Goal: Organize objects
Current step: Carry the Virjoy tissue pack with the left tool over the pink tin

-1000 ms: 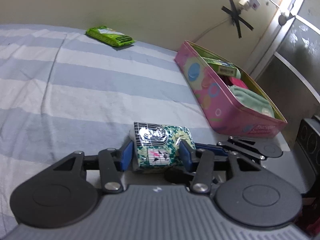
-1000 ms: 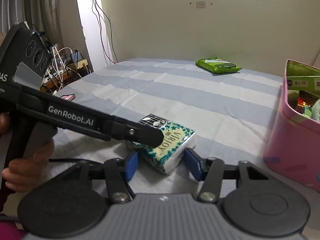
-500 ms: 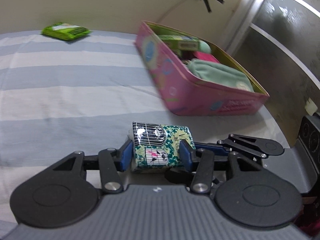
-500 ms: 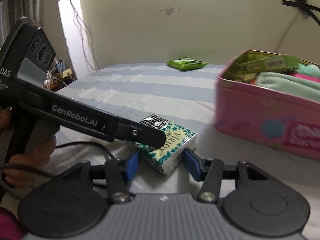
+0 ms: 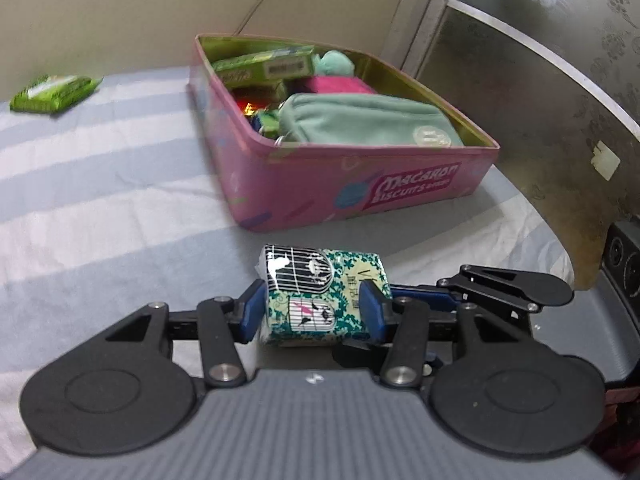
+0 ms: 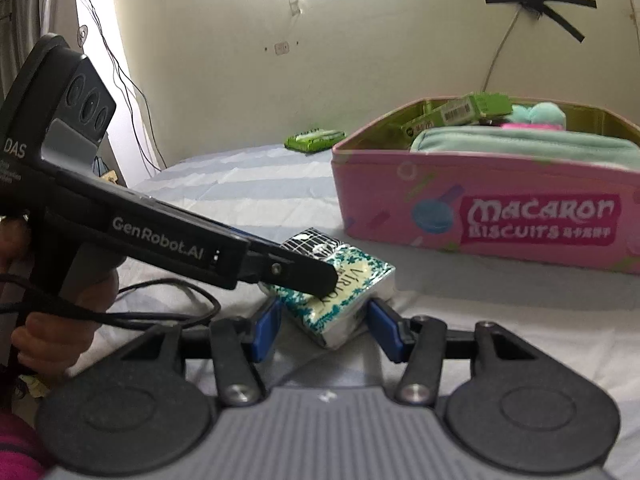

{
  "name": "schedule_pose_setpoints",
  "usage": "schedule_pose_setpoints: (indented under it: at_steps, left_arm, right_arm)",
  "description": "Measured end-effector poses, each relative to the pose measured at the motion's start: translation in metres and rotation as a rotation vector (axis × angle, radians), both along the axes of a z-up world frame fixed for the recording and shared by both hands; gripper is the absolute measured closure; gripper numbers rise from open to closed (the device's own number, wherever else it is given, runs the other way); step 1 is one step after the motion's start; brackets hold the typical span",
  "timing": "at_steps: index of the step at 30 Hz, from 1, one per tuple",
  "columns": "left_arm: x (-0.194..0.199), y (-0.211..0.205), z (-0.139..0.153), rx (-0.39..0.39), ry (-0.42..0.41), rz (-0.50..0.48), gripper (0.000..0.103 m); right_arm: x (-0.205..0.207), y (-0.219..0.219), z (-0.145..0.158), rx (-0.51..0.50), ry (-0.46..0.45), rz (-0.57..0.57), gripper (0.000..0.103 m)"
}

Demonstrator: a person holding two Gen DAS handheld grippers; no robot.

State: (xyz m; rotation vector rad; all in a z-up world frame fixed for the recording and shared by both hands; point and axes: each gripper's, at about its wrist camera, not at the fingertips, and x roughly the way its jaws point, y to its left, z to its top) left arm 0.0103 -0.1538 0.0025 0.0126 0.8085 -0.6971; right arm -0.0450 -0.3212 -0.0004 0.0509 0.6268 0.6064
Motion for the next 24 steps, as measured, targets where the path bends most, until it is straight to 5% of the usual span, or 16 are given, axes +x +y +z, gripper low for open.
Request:
schedule_pose_setpoints:
  at_steps: [12, 24]
  left_arm:
    - [-0.007, -0.010, 0.055, -0.002, -0.171, -0.020, 0.051]
    - [0.006, -0.031, 0.078, -0.011, -0.262, -0.026, 0.051]
  right_arm:
    - [-0.001, -0.011, 0.045, 0.039, -0.177, -0.040, 0.053]
    - [0.021, -0.025, 0.067, 0.055, -0.242, -0.097, 0.053]
